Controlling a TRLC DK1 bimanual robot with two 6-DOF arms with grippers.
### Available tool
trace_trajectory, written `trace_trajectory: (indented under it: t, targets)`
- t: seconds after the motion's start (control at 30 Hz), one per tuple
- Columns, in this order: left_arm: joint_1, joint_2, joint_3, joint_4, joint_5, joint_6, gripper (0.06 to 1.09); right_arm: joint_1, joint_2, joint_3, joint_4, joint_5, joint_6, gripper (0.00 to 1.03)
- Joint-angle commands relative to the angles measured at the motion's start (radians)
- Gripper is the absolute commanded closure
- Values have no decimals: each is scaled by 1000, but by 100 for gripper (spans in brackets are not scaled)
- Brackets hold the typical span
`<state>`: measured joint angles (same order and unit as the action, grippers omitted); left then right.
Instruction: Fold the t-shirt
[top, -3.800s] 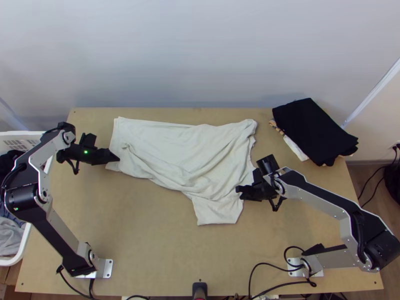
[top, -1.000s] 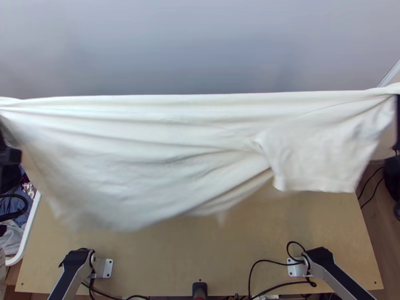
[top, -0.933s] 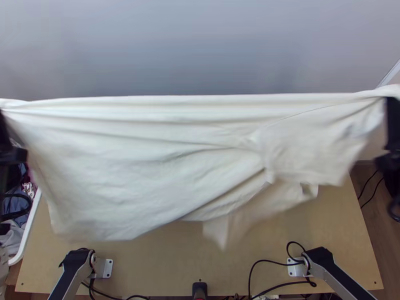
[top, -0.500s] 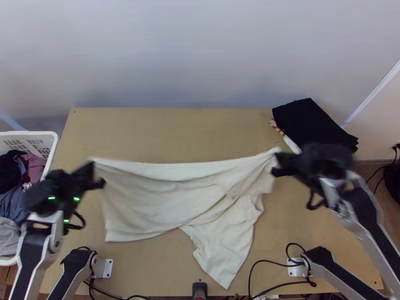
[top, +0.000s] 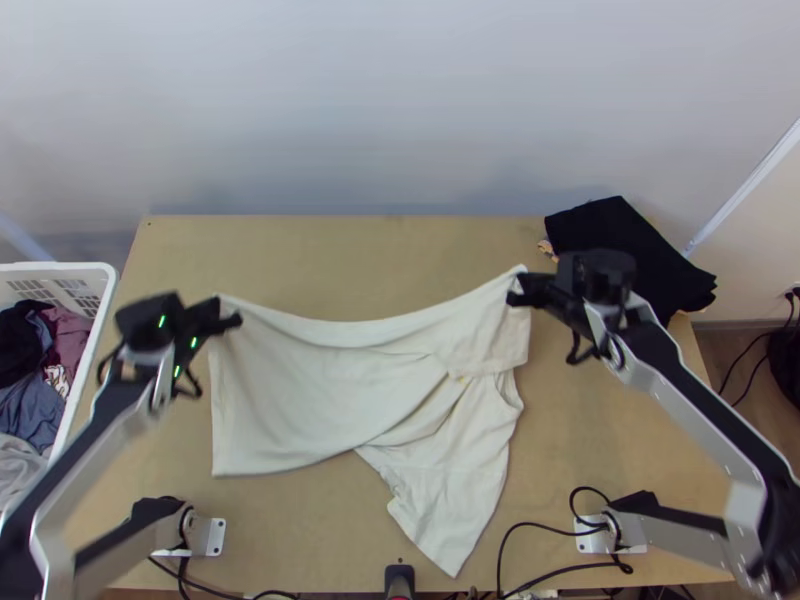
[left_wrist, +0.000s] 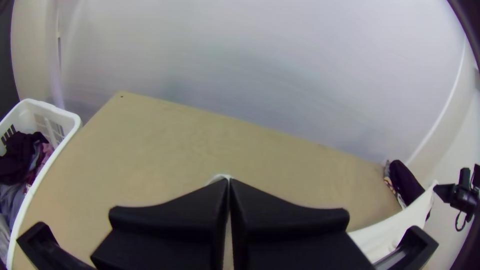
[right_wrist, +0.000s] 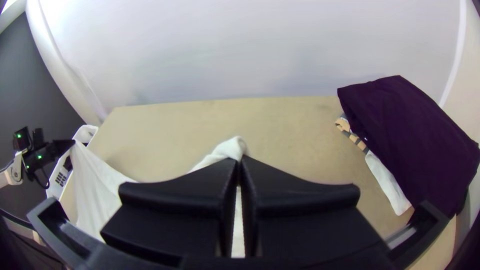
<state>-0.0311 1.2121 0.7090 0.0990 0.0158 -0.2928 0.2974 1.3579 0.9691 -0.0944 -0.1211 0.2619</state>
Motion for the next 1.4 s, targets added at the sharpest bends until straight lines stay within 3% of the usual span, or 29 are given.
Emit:
trace_trajectory:
  t: [0.0,0.23,0.33,0.37,0.43,0.5,0.63,0.8,1.07,1.2,1.37]
  targets:
    - [25,208,165,45,13,-34,105,-21,95,52,58,1,22,100]
    - [43,576,425,77,18,-65,105,-49,280,129,91,20,37,100]
    - [48,675,503,42,64,-66,101,-52,328,149,96,38,45,100]
    - [54,701,532,13,104,-66,86,-52,334,151,101,43,48,100]
    - [60,731,595,-74,127,-66,44,-52,337,148,110,47,54,100]
    - [73,741,653,-148,128,-66,12,-50,337,140,114,49,60,100]
    - [125,707,718,-202,133,-72,10,-38,336,125,114,49,68,100]
    - [214,641,814,-357,202,-37,10,-17,336,117,114,55,73,100]
    - [252,492,781,-883,223,405,17,-17,342,128,110,58,103,100]
    - [263,365,621,-1029,222,659,17,-11,343,128,105,63,105,100]
    - [280,259,501,-1188,213,871,17,-4,343,125,105,63,106,100]
